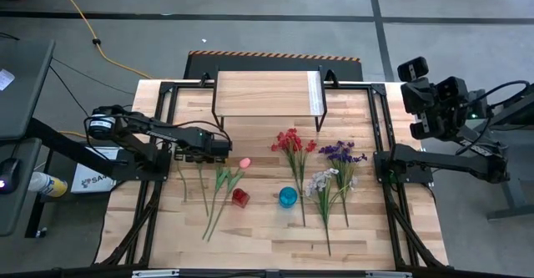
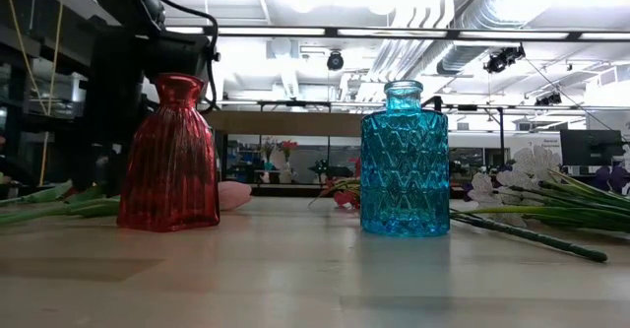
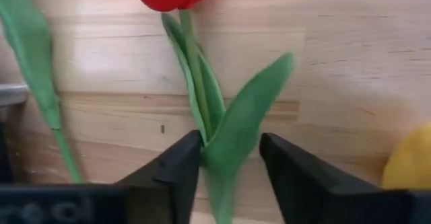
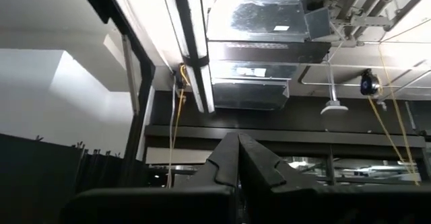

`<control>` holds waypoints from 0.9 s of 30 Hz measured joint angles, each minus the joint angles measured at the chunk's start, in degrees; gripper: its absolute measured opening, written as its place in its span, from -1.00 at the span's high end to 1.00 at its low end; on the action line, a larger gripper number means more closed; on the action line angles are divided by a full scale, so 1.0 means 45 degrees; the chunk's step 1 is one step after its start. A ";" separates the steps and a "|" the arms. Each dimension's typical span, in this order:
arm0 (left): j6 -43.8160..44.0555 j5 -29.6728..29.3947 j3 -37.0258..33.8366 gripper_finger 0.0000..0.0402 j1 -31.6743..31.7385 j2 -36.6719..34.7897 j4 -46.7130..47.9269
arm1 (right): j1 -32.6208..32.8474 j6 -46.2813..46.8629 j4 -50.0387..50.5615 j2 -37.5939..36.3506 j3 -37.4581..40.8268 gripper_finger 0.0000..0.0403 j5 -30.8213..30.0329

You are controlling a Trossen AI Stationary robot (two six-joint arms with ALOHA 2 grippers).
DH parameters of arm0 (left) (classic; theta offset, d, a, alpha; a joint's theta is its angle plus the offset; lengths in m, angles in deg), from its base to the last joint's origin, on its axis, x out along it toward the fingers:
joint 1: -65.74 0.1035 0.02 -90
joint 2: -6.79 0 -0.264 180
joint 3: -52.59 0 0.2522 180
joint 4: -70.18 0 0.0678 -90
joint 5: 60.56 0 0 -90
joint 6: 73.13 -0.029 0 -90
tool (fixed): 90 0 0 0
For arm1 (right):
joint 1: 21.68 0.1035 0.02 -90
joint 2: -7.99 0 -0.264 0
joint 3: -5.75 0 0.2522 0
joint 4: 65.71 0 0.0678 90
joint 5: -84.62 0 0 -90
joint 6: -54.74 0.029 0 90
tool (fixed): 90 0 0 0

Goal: Pick and place flowers into a vace then onto a shelf
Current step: Put the left red flower into the blue vase

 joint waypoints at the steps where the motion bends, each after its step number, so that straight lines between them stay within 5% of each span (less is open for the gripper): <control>1: 0.0000 0.0005 0.0000 0.12 0.0000 0.0000 -0.0061 | -0.0002 -0.0004 0.0000 0.0000 0.0000 1.00 0.0085; 12: -0.0001 0.0055 0.0023 0.85 -0.0005 0.0015 0.0024 | 0.0000 -0.0002 -0.0005 0.0000 0.0000 1.00 0.0479; 19: 0.0050 0.0730 -0.0140 0.84 0.0010 -0.0817 0.2125 | 0.0000 -0.0002 -0.0005 -0.0001 0.0000 1.00 0.0479; 27: 0.1097 0.0873 0.0757 0.87 -0.0832 -0.3833 0.4691 | 0.0000 -0.0118 0.0055 -0.0005 0.0000 1.00 0.0459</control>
